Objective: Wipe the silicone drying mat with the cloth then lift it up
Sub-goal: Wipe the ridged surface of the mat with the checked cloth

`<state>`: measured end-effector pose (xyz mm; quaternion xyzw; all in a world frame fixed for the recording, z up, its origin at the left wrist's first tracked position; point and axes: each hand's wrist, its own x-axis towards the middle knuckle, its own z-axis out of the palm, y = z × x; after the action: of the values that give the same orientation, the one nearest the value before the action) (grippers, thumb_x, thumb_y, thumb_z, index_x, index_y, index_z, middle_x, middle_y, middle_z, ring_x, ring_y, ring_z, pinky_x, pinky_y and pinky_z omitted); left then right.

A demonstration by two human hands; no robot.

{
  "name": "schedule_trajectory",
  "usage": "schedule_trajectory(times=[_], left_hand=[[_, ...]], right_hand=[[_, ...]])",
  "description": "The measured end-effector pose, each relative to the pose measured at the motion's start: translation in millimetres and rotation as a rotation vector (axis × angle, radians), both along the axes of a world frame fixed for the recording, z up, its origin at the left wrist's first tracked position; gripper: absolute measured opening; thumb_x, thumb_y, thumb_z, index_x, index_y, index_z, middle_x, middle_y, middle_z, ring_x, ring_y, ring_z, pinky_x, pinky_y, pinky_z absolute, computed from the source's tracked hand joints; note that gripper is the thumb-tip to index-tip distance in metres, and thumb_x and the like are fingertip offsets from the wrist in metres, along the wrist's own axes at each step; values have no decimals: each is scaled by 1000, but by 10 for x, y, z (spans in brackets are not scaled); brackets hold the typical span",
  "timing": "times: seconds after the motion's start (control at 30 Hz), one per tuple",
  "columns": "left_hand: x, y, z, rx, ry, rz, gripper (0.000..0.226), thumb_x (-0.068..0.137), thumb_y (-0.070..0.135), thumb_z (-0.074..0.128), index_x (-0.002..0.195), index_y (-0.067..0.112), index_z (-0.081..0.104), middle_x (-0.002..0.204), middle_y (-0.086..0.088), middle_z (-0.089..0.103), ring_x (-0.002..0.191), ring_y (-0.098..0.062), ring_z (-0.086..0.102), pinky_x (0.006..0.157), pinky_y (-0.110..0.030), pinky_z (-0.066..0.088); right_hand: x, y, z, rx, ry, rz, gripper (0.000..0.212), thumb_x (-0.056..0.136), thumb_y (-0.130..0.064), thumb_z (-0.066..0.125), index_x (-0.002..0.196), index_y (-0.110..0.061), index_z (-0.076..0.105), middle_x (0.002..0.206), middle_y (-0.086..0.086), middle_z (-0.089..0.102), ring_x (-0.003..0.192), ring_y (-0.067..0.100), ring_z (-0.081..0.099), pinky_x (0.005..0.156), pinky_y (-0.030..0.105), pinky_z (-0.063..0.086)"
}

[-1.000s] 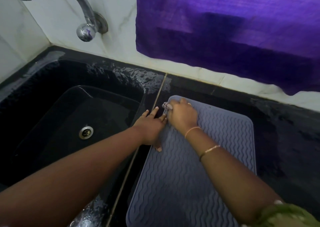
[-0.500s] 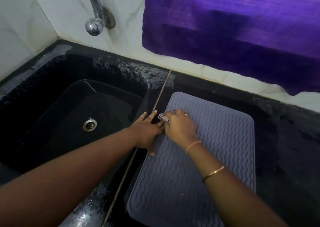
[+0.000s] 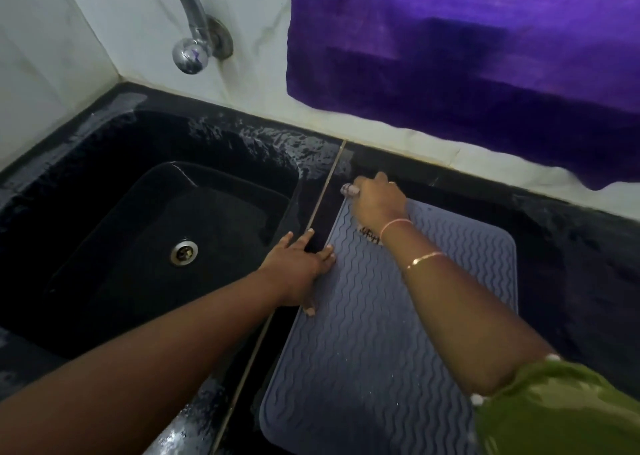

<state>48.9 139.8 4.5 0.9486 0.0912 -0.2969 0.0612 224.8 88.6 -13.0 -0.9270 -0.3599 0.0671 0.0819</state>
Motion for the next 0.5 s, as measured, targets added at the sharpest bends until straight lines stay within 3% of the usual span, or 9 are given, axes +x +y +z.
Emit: schedule_trajectory(times=[0.2,0.4,0.5], left_hand=[[-39,13,-13,-21,7,15,97,80,44,68,152,29,5,161,11,-3,147,-29,-14,118,-53,-6],[-296,-184,-46,100,-200,26,65,87,39,60,146,26,35,153,3,36,149,-22,5,119,-42,2],[-552,-278,-88,44,-200,39,55,96,38,46,147,23,33,155,2,32,148,-20,6,119,-38,3]], right_hand=[[-664,-389,-38,33,95,129,32,88,-25,52,120,-20,58,119,16,51,105,39,54,87,41,46],[-870,-584,-83,88,69,179,31,90,-23,48,120,-23,58,115,11,51,103,33,54,79,40,50],[-523,-451,-57,63,34,144,32,91,-17,46,120,-26,58,117,11,48,102,33,55,77,46,54]])
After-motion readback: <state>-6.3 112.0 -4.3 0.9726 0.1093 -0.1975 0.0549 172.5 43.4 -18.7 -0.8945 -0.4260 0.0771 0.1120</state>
